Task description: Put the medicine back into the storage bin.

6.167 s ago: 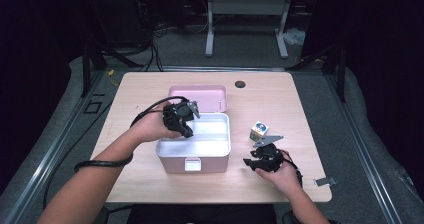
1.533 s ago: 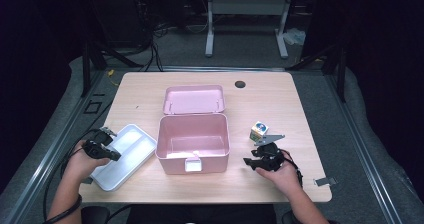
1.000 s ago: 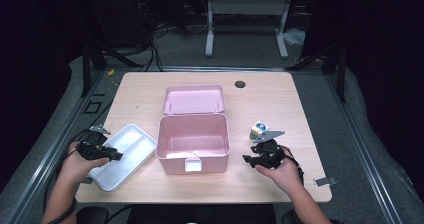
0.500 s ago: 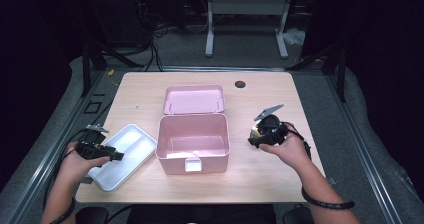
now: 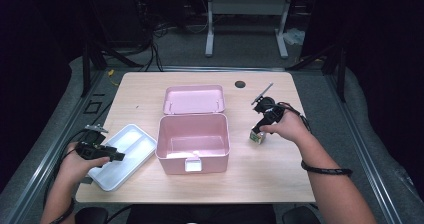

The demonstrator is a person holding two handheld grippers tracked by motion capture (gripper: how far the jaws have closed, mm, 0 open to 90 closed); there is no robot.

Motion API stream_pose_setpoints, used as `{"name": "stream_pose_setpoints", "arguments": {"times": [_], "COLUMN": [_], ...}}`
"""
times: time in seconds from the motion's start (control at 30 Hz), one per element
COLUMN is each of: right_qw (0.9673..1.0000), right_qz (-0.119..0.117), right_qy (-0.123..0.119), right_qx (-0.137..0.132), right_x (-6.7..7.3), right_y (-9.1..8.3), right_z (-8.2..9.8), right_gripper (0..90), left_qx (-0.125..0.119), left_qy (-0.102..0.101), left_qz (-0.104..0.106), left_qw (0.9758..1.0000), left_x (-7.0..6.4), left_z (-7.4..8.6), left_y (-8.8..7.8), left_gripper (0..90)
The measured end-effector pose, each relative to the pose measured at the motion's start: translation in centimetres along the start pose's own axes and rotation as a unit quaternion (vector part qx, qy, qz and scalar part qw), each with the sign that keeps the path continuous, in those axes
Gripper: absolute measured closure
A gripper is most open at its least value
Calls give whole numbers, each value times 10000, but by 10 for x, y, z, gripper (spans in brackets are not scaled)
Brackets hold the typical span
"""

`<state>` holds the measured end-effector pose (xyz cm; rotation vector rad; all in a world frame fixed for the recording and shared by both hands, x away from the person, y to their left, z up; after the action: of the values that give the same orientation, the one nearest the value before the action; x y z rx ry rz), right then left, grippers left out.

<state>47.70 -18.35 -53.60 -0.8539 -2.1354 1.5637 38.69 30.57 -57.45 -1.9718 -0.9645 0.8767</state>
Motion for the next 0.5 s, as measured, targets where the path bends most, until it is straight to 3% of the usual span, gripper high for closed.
{"name": "stream_pose_setpoints", "arguments": {"times": [0.2, 0.5], "right_qw": [9990, 9973], "right_qz": [6, -132], "right_qy": [-9, 30], "right_qx": [438, 715], "right_x": [-6, -10], "right_y": [9, 15], "right_z": [0, -1], "right_gripper": [356, 362], "left_qx": [6, 16], "left_qy": [-26, -51], "left_qz": [7, 22], "left_qw": [10000, 10000], "left_x": [1, 2], "left_z": [1, 2], "left_y": [0, 0], "left_gripper": [479, 478]}}
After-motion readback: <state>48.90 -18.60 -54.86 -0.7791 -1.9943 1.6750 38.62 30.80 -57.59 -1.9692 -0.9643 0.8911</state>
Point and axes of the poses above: each handheld gripper's, and its own axes: y roughly forward along the jaws, z roughly out of its underside, x roughly to its left, the point moved 9 cm from there along y, roughly forward along the jaws, and after that the axes turned 5 degrees about -y, right-handed, at the moved point
